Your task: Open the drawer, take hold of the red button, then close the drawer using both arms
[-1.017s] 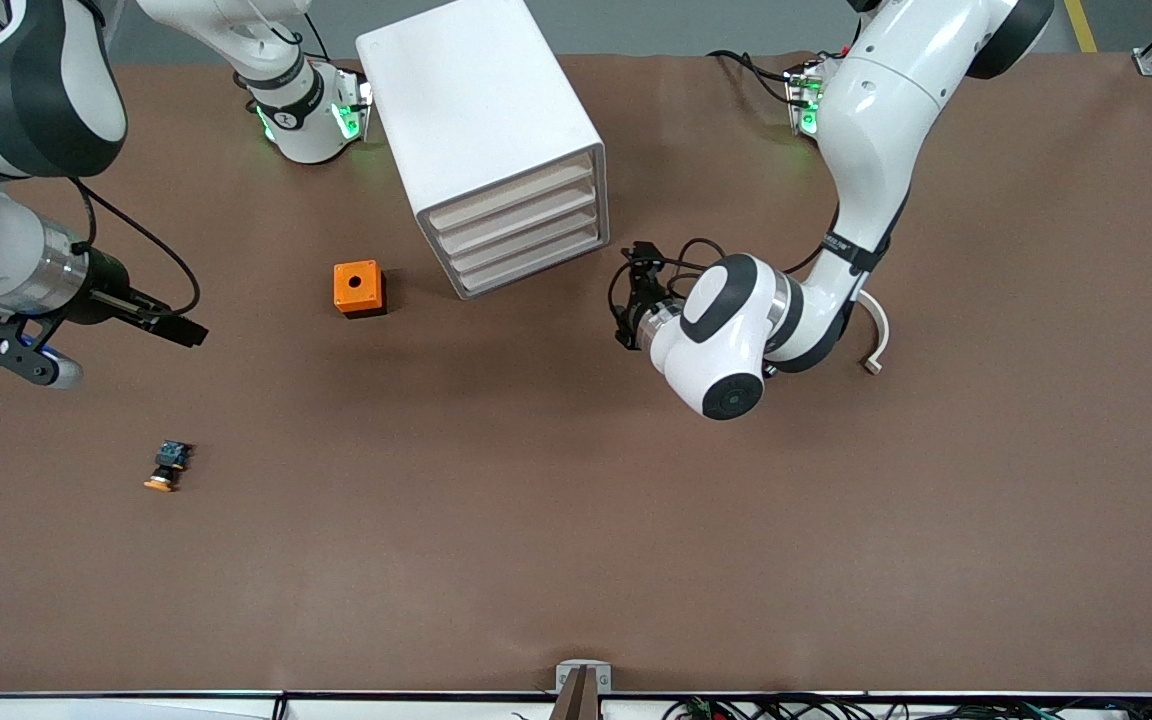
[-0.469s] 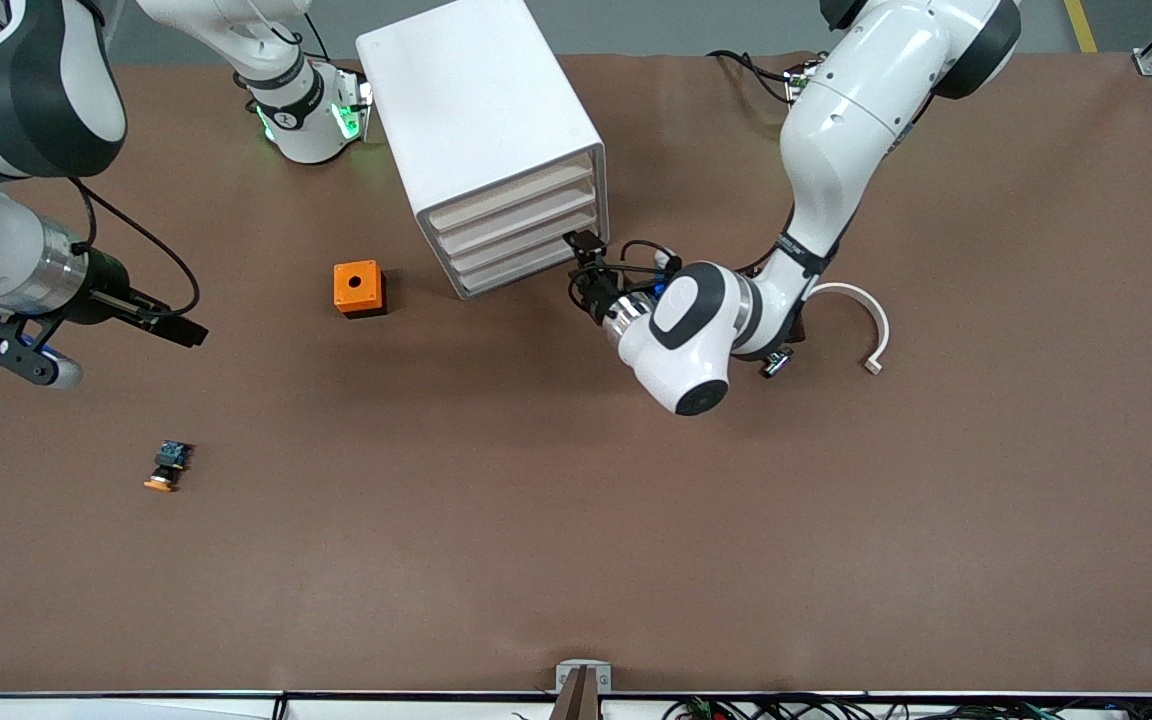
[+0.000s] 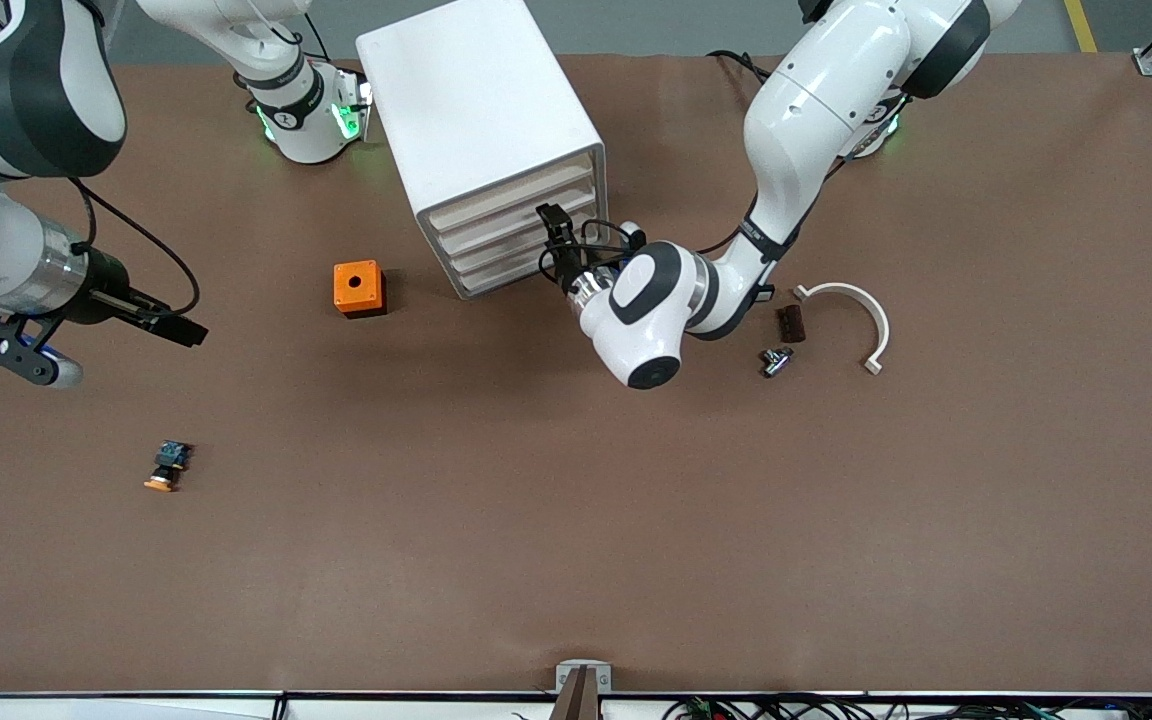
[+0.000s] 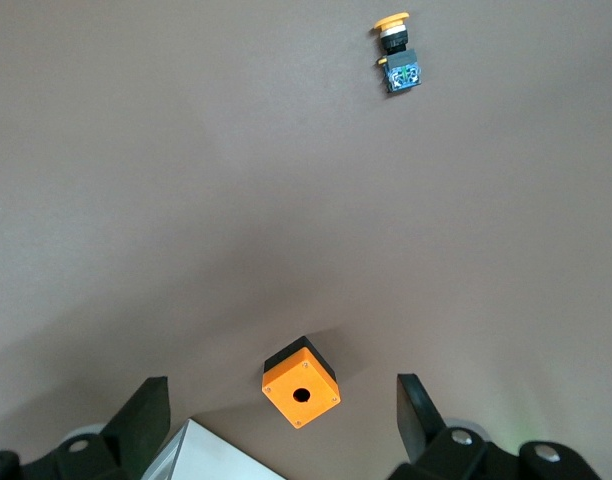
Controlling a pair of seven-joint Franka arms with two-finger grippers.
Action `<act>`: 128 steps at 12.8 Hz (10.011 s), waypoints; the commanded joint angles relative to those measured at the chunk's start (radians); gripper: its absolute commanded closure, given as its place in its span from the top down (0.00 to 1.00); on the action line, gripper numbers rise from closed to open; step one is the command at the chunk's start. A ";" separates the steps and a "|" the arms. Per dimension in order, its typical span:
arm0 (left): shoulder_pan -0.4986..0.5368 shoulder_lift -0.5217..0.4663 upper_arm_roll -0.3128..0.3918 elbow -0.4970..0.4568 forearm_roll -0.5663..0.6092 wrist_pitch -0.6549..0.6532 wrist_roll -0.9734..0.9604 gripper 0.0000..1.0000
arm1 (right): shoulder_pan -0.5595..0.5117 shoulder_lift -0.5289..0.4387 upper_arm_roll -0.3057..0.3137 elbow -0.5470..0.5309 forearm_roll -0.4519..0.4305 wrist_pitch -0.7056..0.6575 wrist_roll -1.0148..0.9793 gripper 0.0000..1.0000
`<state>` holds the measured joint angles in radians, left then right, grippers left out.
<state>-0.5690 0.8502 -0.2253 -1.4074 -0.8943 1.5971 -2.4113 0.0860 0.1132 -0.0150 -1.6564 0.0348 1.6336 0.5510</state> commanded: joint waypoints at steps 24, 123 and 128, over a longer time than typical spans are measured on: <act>0.167 0.020 0.112 0.130 -0.006 0.044 0.150 1.00 | 0.447 0.035 -0.002 0.000 0.019 0.159 0.695 1.00; 0.610 -1.027 0.087 -0.286 0.937 -0.055 2.204 1.00 | -0.167 -0.207 -0.016 0.008 0.016 -0.117 -0.629 1.00; 0.610 -1.016 0.075 -0.285 0.931 -0.060 2.204 1.00 | -0.155 -0.241 -0.008 -0.049 0.016 -0.063 -0.632 1.00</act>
<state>0.0292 -0.1518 -0.1375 -1.6760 0.0198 1.5260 -0.2265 -0.0642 -0.0899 -0.0299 -1.6642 0.0370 1.5461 -0.0707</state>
